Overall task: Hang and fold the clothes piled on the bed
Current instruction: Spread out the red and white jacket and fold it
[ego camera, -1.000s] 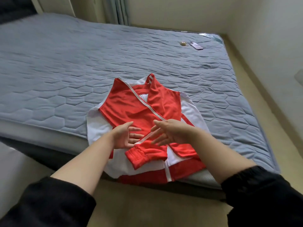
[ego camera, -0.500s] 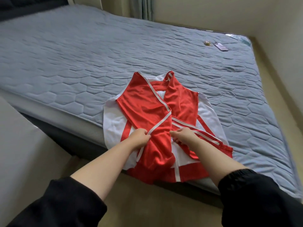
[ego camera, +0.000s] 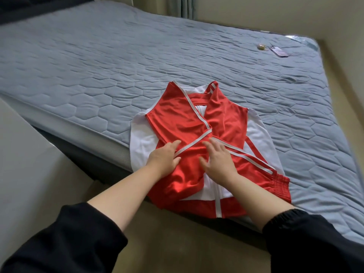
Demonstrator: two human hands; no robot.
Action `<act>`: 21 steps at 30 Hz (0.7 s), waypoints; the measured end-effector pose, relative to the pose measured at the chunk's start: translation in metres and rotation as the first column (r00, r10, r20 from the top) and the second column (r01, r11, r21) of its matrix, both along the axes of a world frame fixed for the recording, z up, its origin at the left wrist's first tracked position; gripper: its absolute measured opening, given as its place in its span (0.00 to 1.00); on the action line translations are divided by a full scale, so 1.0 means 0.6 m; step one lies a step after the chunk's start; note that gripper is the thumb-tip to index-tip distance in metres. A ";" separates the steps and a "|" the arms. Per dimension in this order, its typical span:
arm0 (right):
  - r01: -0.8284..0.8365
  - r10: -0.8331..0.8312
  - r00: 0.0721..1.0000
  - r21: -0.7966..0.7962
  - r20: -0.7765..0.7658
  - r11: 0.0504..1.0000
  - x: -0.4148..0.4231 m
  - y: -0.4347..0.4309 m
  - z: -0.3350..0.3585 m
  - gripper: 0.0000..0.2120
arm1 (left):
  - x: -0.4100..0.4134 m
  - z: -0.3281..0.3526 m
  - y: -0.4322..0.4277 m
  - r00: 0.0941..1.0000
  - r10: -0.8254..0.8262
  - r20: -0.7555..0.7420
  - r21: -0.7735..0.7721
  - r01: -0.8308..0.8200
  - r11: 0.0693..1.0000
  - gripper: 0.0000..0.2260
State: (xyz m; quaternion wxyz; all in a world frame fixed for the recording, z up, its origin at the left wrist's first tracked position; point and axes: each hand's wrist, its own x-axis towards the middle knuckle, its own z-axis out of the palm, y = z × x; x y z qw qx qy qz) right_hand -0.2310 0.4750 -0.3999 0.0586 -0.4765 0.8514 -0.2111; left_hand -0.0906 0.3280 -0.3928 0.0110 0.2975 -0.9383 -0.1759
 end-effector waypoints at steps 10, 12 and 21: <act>-0.144 0.160 0.983 -0.157 0.093 0.977 0.018 0.058 0.011 0.06 | 0.000 -0.021 0.022 0.899 -0.426 -0.103 -0.342 0.370 0.863 0.20; -0.347 0.346 0.938 -0.065 -0.019 0.936 0.031 0.079 0.018 0.13 | -0.007 -0.030 0.017 0.908 -0.414 0.065 -0.289 0.414 0.863 0.21; -0.424 0.387 0.794 0.030 -0.469 0.905 0.067 0.080 0.022 0.13 | -0.009 -0.054 0.016 0.916 -0.341 0.210 -0.222 0.385 0.896 0.23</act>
